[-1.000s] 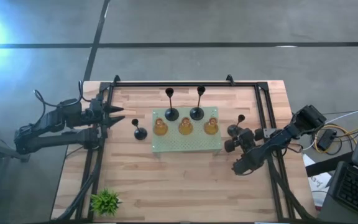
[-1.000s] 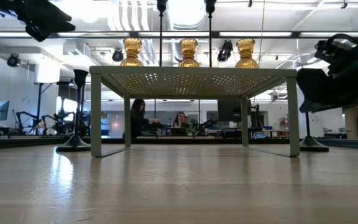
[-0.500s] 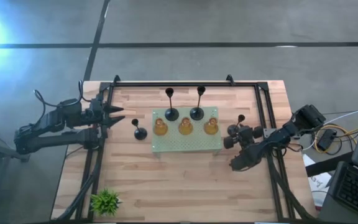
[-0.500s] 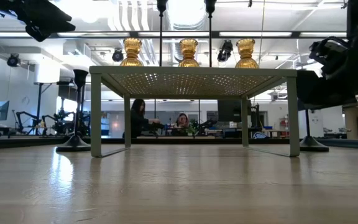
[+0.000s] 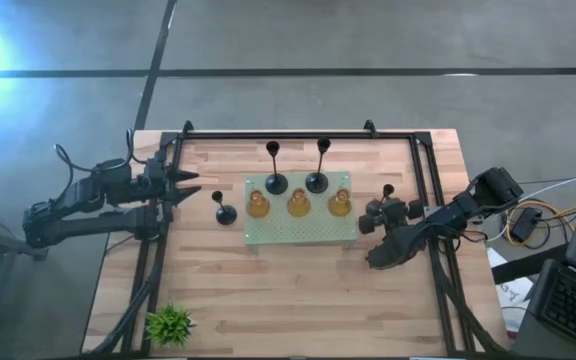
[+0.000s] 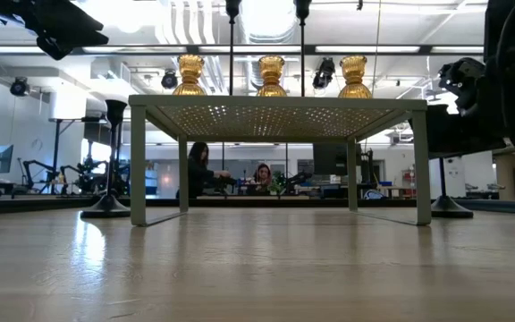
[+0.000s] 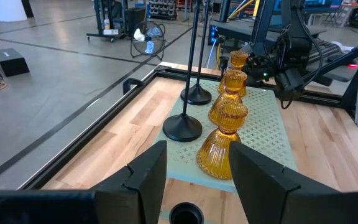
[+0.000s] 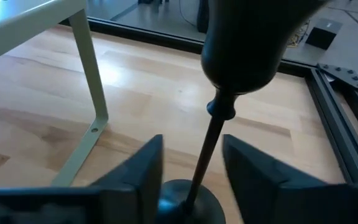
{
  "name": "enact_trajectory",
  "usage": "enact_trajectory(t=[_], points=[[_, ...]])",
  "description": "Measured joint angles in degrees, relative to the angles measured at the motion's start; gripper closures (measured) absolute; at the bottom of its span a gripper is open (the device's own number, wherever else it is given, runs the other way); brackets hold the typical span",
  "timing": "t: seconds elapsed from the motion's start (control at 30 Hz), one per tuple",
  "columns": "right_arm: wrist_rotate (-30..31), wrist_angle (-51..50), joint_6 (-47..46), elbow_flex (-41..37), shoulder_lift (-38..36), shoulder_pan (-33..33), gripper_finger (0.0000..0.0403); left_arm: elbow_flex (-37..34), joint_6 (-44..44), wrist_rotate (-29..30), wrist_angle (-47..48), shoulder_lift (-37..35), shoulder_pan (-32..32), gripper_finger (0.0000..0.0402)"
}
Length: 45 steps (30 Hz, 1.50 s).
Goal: Pick & Place candle stick holders
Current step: Put the black candle holder on the shelf
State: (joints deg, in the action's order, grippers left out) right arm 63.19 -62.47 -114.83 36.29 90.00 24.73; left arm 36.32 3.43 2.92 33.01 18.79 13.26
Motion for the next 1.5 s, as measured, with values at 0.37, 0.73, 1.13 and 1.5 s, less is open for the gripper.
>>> enact_trajectory(t=[0.37,0.73,1.13,1.5], points=[[-0.18,-6.69,7.29,2.99,-5.47,0.62,0.039,0.0,0.0,-0.04,-0.04,0.0,-0.02,0.0225],[0.15,-22.72,24.97,15.37,-21.0,2.03,0.0393,0.0,0.01,-0.2,-1.56,0.02,-0.02,0.0225],[4.24,-26.01,54.03,36.12,-23.71,2.03,0.0393,0.0,1.05,0.03,-1.53,0.02,0.0,0.0225],[4.5,-23.47,69.55,51.34,-19.24,3.49,0.0393,0.0,1.26,0.02,-1.53,0.02,-0.02,0.0225]])
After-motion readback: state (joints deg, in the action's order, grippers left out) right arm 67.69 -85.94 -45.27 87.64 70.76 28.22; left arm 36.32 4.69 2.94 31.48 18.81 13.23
